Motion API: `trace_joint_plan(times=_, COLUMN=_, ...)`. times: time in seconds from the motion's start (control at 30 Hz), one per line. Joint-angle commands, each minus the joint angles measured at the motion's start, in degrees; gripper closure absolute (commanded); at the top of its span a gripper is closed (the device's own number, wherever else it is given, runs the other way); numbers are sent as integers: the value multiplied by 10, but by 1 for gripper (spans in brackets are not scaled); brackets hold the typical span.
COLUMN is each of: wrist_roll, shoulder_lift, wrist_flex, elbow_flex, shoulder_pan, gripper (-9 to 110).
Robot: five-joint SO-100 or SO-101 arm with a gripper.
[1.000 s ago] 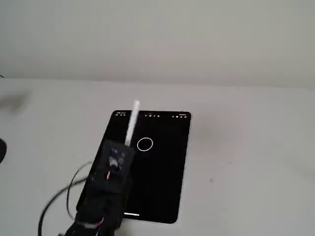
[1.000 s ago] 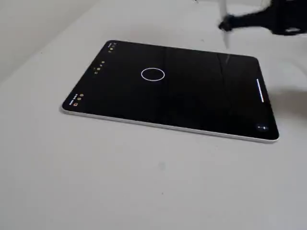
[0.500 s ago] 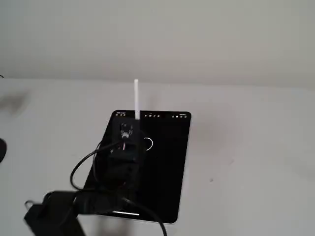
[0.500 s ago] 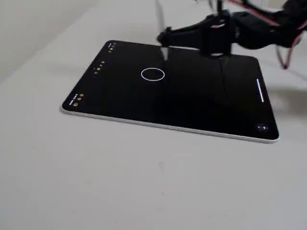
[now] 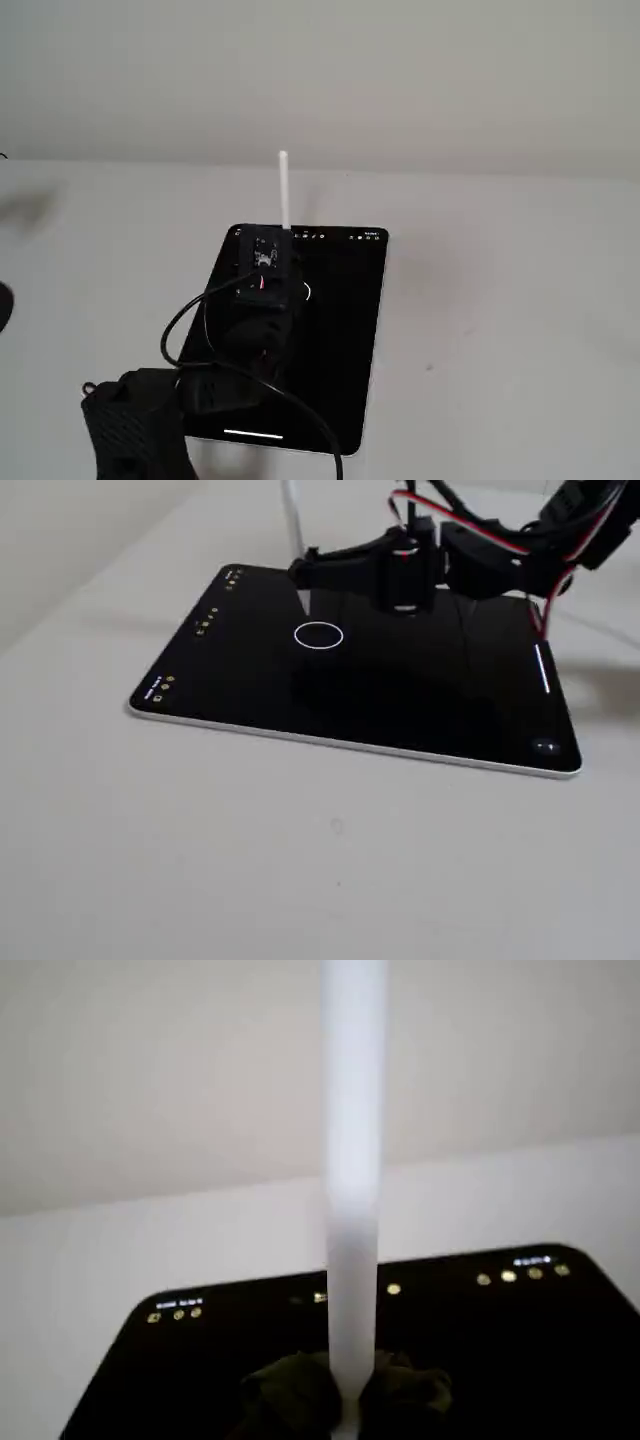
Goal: Draw 2 dots in a circle representing the eyes of a stickman
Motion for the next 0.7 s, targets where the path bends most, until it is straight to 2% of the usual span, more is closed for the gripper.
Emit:
trace_joint_plan(times=0.0, wrist_roll=-5, shoulder_lift=5, wrist_flex=6, elbow_flex=-45, shoulder_pan=11, gripper=102)
trace_joint_plan(times=0.67, wrist_roll=-8, shoulder_lift=-8, wrist_flex=13, elbow_flex=-40, shoulder_pan=1, gripper=102)
